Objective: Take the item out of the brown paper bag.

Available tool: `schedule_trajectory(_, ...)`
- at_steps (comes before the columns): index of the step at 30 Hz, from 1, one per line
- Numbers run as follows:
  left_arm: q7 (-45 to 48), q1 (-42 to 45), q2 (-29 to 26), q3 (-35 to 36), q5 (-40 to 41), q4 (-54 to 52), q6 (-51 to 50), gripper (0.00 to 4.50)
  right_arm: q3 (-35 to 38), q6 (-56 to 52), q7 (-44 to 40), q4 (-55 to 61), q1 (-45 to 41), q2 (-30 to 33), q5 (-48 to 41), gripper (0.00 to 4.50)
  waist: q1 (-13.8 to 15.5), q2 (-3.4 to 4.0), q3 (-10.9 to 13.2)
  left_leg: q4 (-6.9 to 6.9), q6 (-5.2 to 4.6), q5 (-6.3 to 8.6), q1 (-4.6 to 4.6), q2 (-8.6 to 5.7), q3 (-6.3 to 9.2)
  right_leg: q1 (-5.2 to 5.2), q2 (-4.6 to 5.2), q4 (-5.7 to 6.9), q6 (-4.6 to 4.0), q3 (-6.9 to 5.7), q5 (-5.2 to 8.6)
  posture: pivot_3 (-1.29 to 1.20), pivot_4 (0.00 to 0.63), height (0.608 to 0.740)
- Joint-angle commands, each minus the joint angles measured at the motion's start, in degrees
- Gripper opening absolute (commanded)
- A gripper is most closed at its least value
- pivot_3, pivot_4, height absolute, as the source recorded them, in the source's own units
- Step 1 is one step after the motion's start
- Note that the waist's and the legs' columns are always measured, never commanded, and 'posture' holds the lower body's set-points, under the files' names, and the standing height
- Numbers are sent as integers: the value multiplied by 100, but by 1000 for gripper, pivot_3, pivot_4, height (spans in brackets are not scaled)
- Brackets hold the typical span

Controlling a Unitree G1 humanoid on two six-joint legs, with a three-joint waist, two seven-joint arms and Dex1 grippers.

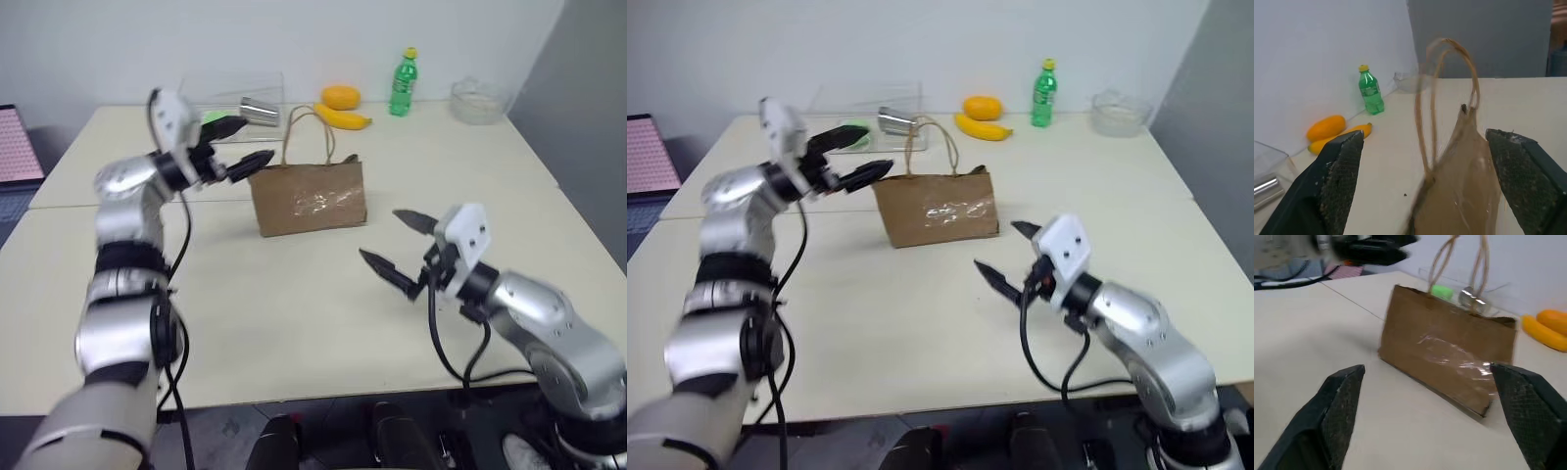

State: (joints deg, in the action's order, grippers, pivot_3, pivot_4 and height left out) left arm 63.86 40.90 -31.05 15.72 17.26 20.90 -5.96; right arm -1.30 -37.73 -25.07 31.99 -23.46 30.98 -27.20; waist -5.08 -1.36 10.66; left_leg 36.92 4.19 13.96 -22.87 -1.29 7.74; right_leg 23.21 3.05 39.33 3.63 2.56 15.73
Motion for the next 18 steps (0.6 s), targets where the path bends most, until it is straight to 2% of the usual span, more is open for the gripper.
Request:
schedule_trajectory(1, -914, -859, 80, 269, 629, -2308, -951, 4212, 27, 295, -255, -555, -616, -27, 137, 2937, 30, -1, 0, 2, 0, 0, -1, 2, 2, 3, -4, -2, -1, -6, -1, 0, 150, 740)
schedule_trajectory(6, -2208, -2626, 758, 339, 1149, -4494, -1613, 4212, -457, 1194, -836, -2465, -1935, -133, 875, 1082, 101, 0, -3, 5, 0, 0, 7, -8, -9, -7, 3, 1, -2, 0, -1, 0, 150, 740)
schedule_trajectory(9, -2579, -3400, 1011, 314, 1306, -5102, -1661, 4212, -764, 1966, -1133, -3905, -2795, -323, 1422, 105, 94, 0, -3, 4, 0, 0, 12, -7, -19, -6, 1, 0, -6, 5, -4, 0, 150, 740)
schedule_trajectory(14, -2699, -3997, 1084, 166, 1380, -5299, -1542, 4212, -1067, 3337, -1313, -6689, -4218, -812, 2240, 45, 72, 1, -3, 0, 0, 0, 15, -2, -23, -4, -6, 1, -12, 4, -7, 0, 150, 740)
schedule_trajectory(18, -2749, -4038, 1038, 66, 1442, -5287, -1505, 4212, -1202, 4225, -955, -8890, -5343, -1307, 2861, 45, 57, 2, -3, -2, 0, 0, 12, -4, -21, -3, -6, -6, -13, 2, -8, 0, 150, 740)
